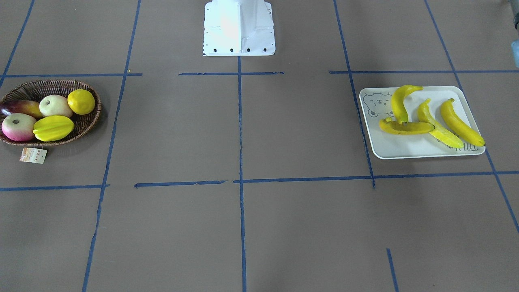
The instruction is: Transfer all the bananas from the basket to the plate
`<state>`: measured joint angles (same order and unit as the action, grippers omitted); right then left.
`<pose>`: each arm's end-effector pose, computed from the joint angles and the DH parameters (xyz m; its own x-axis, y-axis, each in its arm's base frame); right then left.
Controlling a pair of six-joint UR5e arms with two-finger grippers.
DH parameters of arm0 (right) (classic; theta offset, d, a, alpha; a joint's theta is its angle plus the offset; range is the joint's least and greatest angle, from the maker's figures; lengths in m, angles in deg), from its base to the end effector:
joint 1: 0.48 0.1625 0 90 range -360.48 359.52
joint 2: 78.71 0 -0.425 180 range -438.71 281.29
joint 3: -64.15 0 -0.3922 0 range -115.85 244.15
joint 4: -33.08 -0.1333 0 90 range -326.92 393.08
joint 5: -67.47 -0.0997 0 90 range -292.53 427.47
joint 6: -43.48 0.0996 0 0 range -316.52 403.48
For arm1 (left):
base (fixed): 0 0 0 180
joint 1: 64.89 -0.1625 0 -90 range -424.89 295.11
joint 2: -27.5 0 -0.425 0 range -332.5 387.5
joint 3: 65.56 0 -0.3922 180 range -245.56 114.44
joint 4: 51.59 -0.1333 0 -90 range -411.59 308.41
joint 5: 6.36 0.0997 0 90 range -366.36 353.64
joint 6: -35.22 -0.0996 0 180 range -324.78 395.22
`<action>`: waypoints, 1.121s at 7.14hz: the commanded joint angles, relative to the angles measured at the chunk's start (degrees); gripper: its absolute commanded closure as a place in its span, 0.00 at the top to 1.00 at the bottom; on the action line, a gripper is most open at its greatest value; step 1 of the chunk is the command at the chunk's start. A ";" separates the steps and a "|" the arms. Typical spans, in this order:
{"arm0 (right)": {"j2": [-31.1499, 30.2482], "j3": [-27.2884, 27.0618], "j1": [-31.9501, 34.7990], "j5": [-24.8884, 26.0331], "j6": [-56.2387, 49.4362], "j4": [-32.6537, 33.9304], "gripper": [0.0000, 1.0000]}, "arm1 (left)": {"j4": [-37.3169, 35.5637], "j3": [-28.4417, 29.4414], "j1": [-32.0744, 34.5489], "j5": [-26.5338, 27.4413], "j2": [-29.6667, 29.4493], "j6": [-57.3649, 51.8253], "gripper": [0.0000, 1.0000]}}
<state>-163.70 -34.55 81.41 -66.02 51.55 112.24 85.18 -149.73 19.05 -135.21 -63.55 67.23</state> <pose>-0.0119 -0.5426 0.5172 0.6892 -0.2552 0.6781 0.0319 0.9457 0.3235 -0.0150 -0.5292 0.6111 0.6607 0.0318 -0.7500 0.3205 0.8915 0.3201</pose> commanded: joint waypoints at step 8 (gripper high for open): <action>-7.82 8.08 8.72 -8.97 -8.24 -1.12 1.00 | -56.00 -2.83 10.81 -8.16 -3.54 -42.30 1.00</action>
<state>-171.34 -26.89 90.19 -74.61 43.07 110.72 30.55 -151.35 29.68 -140.90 -67.95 24.70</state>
